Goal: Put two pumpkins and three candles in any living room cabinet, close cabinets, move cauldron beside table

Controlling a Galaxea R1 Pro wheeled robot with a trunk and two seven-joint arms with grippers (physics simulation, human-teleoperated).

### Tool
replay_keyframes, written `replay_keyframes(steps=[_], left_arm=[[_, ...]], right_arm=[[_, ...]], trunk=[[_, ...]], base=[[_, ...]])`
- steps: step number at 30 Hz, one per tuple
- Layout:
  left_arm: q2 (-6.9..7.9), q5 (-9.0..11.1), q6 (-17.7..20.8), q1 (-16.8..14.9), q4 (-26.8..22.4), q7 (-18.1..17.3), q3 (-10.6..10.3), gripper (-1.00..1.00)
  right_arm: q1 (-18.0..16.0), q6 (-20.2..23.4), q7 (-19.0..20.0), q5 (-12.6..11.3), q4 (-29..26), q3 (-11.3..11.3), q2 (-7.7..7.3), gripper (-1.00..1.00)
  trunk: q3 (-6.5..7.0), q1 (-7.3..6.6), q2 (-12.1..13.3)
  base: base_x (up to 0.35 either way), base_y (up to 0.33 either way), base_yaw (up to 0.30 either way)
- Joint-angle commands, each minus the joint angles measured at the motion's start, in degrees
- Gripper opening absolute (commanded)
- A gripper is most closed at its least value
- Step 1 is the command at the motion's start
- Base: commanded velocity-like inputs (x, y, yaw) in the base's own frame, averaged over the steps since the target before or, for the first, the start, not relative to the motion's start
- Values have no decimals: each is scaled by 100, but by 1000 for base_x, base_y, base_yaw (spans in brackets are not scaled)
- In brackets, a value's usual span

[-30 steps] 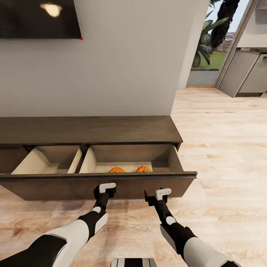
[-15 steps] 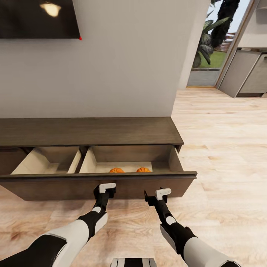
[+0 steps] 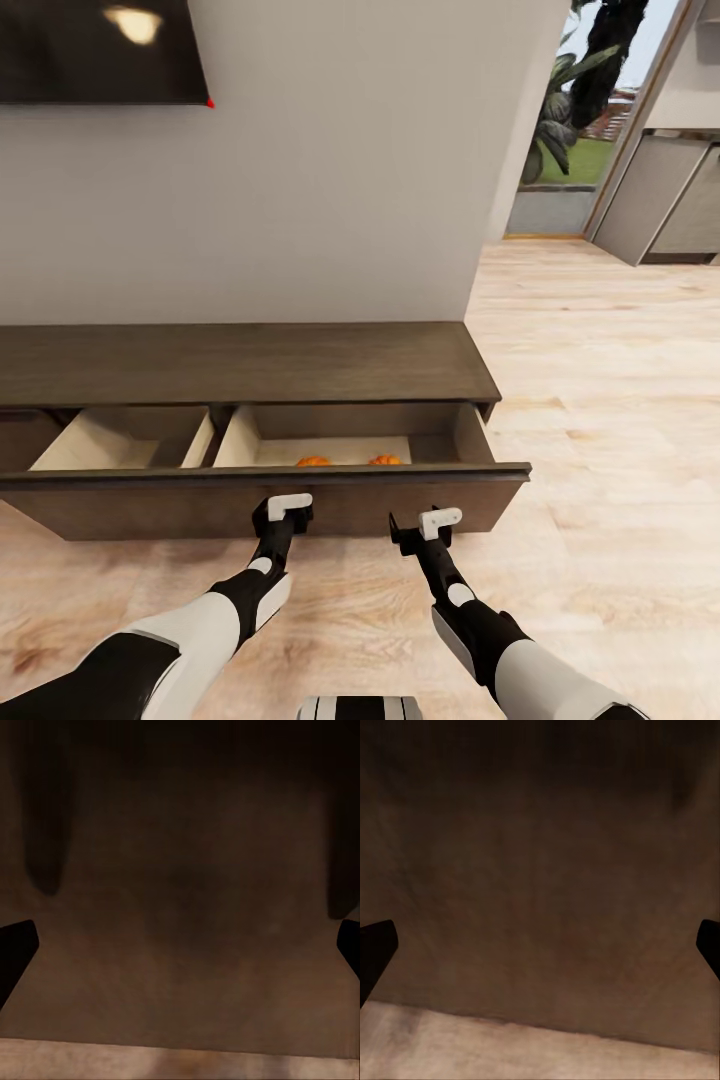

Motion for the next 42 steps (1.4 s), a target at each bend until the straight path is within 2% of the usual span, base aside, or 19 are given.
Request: replay_keyframes(steps=[1,42], left_arm=[[-1,54,-19,-5,6,19,-41,100],[8,54,-2,-5,7,19,-40,100]], right_arm=[[-5,-22,-26,-56,5,49,-3,100],[-5,-31,-33,-56,5,49,-3,100]], trunk=[[-4,1,-1],[-4,1,-1]], base=[[73,0,0],[124,0,0]])
